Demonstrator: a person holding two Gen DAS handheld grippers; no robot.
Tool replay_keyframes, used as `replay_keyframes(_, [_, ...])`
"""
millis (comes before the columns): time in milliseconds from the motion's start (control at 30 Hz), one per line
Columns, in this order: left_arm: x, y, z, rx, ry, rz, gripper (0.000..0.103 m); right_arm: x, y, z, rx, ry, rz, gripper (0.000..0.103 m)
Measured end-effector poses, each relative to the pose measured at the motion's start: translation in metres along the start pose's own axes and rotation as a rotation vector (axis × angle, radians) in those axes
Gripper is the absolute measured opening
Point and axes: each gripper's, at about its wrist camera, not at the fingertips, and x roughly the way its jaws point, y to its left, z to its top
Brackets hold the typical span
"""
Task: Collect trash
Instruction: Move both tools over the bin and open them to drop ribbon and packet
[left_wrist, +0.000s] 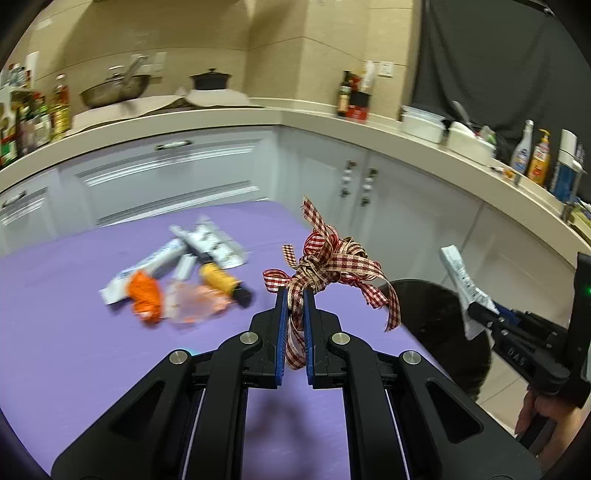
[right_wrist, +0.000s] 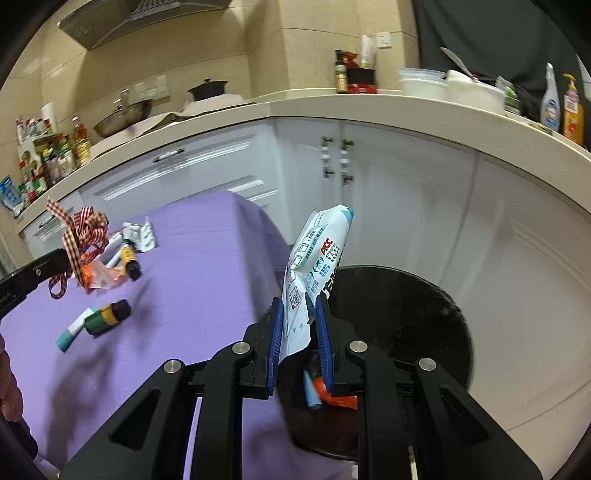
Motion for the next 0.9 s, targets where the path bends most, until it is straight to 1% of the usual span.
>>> replay_keyframes(133, [0.016, -0.034, 0.005, 0.022, 0.008, -0.056, 0.008, -0.002, -0.021, -0.006, 0.019, -0.002, -0.032, 0.019])
replay_keyframes(333, [0.041, -0.080, 0.006, 0.077, 0.021, -0.104, 0.008, 0.003, -0.047, -0.012, 0.057, 0.014, -0.052, 0.019])
replay_keyframes(500, [0.062, -0.106, 0.001, 0.108, 0.045, -0.136, 0.008, 0.010, -0.063, -0.017, 0.080, 0.025, -0.065, 0.019])
replay_keyframes(667, [0.077, -0.122, -0.005, 0.133, 0.060, -0.160, 0.009, 0.015, -0.078, -0.021, 0.113, 0.017, -0.087, 0.020])
replay_keyframes(700, [0.080, -0.124, -0.006, 0.136, 0.063, -0.165, 0.011, 0.015, -0.081, -0.021, 0.122, 0.014, -0.090, 0.021])
replay_keyframes(733, [0.082, -0.125, -0.008, 0.141, 0.068, -0.165, 0.012, 0.016, -0.083, -0.022, 0.131, 0.013, -0.091, 0.029])
replay_keyframes(767, [0.084, -0.126, -0.009, 0.143, 0.070, -0.163, 0.012, 0.016, -0.087, -0.023, 0.144, 0.009, -0.097, 0.040])
replay_keyframes(833, [0.087, -0.127, -0.012, 0.150, 0.079, -0.160, 0.021, 0.016, -0.090, -0.024, 0.152, 0.005, -0.108, 0.044])
replay_keyframes(900, [0.089, -0.126, -0.013, 0.147, 0.083, -0.155, 0.028, 0.015, -0.090, -0.024, 0.155, 0.004, -0.109, 0.044])
